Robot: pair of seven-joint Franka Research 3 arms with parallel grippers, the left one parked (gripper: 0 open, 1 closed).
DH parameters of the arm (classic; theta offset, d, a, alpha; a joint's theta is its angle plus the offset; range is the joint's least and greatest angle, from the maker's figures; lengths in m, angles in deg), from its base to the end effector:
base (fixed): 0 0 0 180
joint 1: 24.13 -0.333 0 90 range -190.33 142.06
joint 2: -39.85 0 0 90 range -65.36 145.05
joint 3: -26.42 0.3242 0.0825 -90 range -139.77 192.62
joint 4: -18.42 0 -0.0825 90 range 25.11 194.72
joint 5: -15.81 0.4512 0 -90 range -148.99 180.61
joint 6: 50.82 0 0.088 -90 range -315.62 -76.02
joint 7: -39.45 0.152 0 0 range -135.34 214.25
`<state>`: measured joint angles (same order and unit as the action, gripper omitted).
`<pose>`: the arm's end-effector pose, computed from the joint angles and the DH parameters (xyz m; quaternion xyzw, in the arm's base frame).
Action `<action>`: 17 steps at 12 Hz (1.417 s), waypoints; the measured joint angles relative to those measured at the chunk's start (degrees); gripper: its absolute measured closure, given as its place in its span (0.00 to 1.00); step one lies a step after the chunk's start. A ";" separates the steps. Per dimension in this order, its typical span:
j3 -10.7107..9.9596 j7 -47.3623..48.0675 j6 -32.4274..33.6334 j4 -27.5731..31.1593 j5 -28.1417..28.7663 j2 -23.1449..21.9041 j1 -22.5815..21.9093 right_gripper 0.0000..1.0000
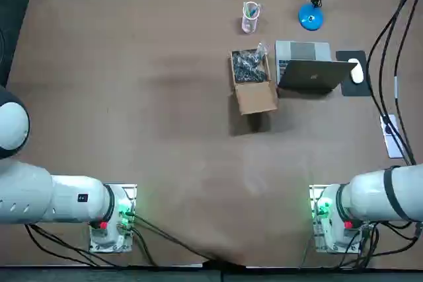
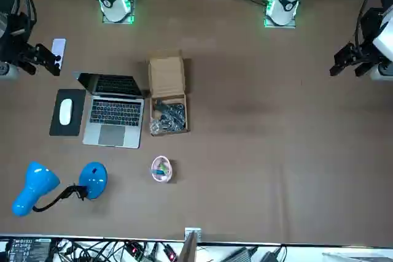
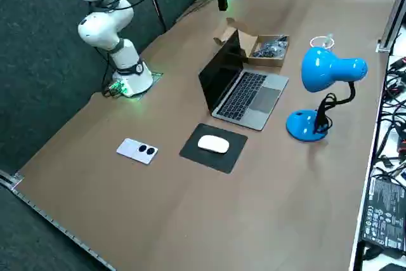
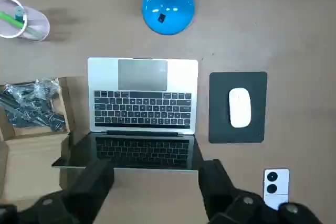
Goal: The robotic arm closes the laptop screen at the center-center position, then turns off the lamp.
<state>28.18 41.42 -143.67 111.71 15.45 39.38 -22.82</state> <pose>0.6226 0.0040 0.5661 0.9999 -0.0131 0.0003 0.0033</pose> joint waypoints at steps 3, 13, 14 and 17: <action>0.00 0.00 0.04 -0.05 0.00 -0.15 0.02 0.00; -0.01 0.00 0.01 -0.15 0.00 -0.22 0.03 0.00; -0.01 0.00 0.01 -0.15 0.00 -0.22 0.03 0.00; -0.01 0.00 0.03 -0.15 0.00 -0.22 0.01 0.00</action>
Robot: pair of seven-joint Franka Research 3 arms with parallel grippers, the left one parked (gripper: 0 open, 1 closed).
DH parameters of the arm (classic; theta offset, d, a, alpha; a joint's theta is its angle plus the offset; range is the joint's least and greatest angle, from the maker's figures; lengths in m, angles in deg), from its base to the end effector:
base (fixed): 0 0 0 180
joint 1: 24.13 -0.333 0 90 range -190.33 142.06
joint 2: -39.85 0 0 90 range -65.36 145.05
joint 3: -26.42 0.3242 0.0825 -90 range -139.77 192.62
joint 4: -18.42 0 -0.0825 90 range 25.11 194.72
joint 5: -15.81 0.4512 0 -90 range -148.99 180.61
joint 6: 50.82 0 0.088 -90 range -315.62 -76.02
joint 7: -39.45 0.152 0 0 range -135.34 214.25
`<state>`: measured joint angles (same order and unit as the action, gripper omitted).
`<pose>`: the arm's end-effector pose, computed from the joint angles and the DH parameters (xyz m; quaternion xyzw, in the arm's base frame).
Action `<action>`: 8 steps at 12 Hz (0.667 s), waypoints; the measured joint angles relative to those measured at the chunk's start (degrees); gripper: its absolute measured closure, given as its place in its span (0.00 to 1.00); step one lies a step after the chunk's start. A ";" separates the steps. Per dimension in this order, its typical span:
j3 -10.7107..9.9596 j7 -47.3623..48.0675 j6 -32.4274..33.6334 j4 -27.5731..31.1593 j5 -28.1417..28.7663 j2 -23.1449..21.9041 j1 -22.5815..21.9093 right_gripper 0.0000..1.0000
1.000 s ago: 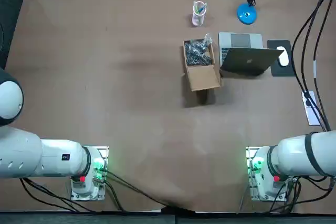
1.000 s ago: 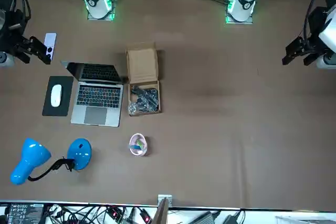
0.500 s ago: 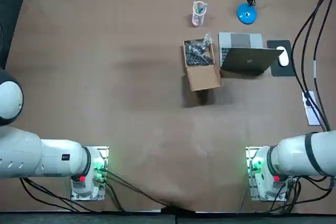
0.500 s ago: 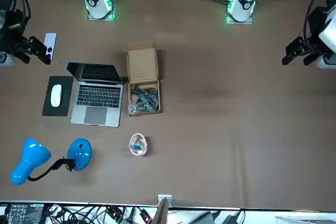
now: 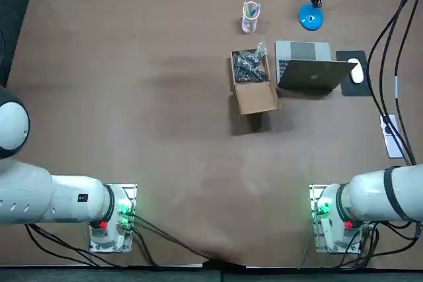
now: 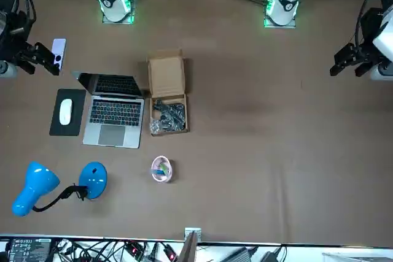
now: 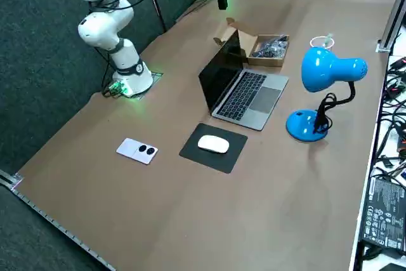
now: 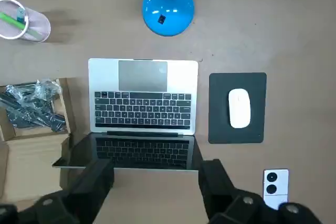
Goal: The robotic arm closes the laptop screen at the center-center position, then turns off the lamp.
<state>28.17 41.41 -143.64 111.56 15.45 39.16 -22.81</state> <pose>0.6219 0.0038 0.5699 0.9999 -0.0132 0.0033 0.0033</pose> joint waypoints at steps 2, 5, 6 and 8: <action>0.06 -0.01 0.00 0.00 0.00 0.00 -0.28 0.00; 0.21 0.00 0.00 0.00 -0.03 0.00 -1.59 0.00; 0.22 0.00 0.00 0.00 -0.03 0.01 -1.72 0.00; 0.23 0.04 0.02 0.04 -0.03 0.02 -1.94 0.00</action>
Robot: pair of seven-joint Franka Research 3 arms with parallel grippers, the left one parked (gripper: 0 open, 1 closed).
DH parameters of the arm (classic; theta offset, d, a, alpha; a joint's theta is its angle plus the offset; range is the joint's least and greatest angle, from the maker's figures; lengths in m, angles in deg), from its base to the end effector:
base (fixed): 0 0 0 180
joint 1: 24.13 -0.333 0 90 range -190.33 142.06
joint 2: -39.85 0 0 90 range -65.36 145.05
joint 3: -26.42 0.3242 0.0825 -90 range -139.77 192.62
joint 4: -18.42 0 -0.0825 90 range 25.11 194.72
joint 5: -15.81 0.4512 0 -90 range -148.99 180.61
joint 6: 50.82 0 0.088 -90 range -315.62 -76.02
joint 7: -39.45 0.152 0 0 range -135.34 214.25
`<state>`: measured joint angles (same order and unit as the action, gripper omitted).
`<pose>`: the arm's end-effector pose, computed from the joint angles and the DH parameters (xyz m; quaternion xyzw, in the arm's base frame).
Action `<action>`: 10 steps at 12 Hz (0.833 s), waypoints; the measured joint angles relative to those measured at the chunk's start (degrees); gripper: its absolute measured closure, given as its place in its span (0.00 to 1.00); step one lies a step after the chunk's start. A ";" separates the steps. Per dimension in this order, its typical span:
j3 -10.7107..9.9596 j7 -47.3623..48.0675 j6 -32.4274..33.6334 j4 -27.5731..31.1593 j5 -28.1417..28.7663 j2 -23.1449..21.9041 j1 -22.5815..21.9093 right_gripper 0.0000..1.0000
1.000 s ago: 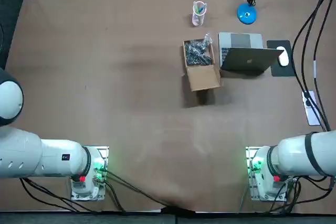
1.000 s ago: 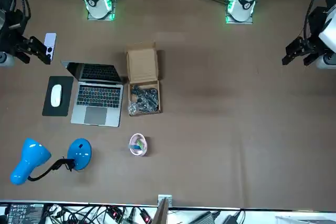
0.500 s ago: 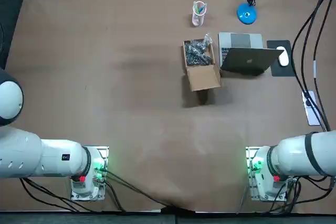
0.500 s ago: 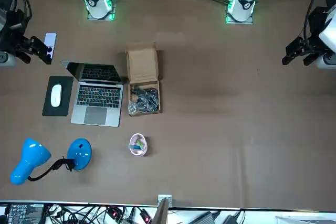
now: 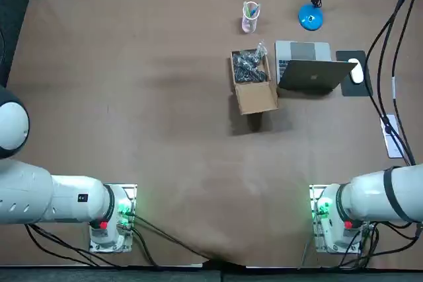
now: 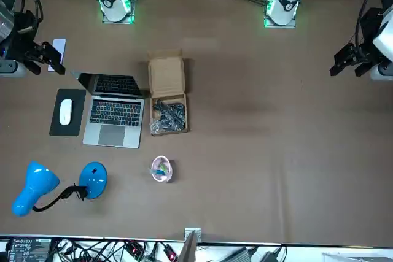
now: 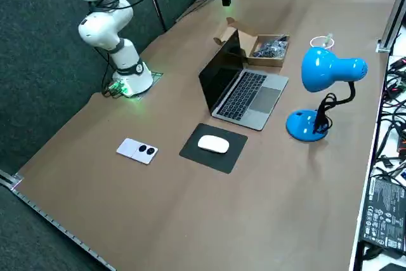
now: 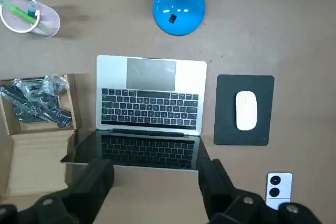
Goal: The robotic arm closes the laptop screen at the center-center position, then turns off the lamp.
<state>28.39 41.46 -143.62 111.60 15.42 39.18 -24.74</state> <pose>0.6213 0.0271 0.5693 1.0000 0.0051 0.0027 0.0035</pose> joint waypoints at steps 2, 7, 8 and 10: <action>0.00 0.20 0.26 0.44 0.00 -0.21 -0.37 0.00; 0.06 0.64 1.27 7.97 0.01 -6.30 -1.77 0.00; 0.08 0.69 1.24 10.50 0.01 -8.41 -1.99 0.00; 0.20 0.84 0.96 15.81 0.02 -12.98 -2.64 0.00</action>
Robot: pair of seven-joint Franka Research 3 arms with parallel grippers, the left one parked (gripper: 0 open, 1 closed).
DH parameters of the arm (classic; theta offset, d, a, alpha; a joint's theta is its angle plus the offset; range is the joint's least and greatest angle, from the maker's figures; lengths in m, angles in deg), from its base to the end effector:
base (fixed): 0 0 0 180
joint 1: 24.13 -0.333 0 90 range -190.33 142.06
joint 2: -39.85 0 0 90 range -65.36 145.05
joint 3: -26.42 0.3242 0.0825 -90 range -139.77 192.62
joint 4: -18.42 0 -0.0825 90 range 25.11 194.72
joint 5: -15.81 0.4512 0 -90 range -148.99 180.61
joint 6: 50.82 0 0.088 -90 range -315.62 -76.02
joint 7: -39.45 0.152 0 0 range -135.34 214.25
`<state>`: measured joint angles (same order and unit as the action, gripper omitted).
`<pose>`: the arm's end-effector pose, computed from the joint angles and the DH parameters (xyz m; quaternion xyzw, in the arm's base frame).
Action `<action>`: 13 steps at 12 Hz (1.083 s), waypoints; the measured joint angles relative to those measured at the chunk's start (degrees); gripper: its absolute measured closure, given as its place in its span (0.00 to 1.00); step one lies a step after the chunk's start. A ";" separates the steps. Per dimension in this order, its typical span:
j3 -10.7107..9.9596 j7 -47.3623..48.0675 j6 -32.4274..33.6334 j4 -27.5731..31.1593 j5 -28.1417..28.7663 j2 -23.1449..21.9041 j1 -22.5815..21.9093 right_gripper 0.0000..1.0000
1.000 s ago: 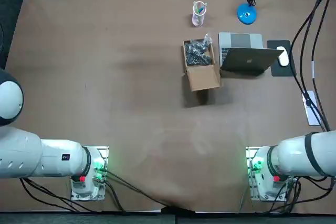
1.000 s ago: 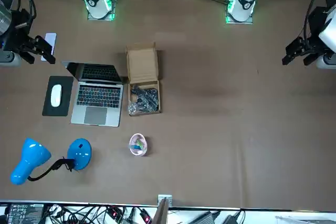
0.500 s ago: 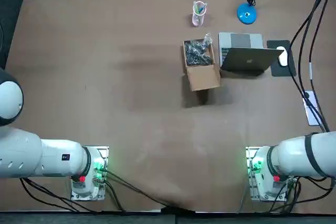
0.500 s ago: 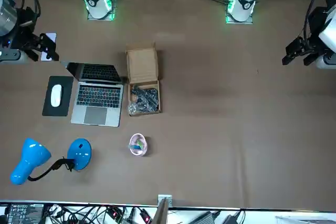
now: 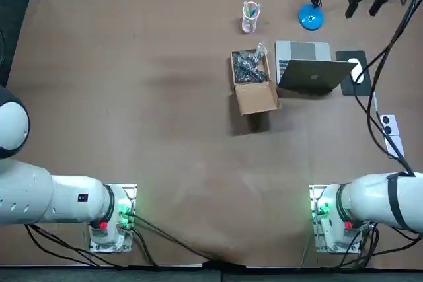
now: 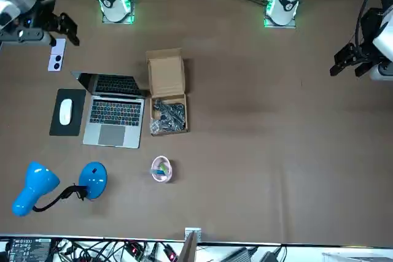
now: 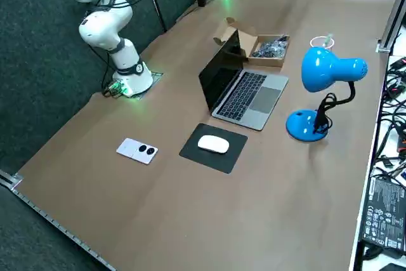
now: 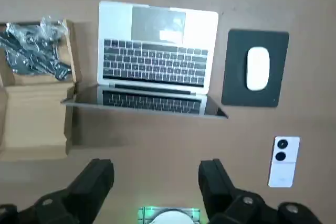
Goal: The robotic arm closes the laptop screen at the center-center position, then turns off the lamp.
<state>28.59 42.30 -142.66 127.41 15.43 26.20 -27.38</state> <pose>0.5367 0.0513 0.5505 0.9993 0.0220 -0.0300 0.0099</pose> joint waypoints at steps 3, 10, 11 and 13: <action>0.18 2.37 -2.23 8.96 0.16 -7.16 -1.21 0.00; 0.44 5.71 -8.95 22.33 0.19 -13.63 -4.04 0.68; 0.44 5.77 -9.77 23.15 0.20 -13.55 -4.03 0.78; 0.44 5.77 -11.89 24.93 0.20 -13.29 -4.05 0.89</action>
<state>29.03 48.07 -154.55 152.34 15.64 12.91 -31.43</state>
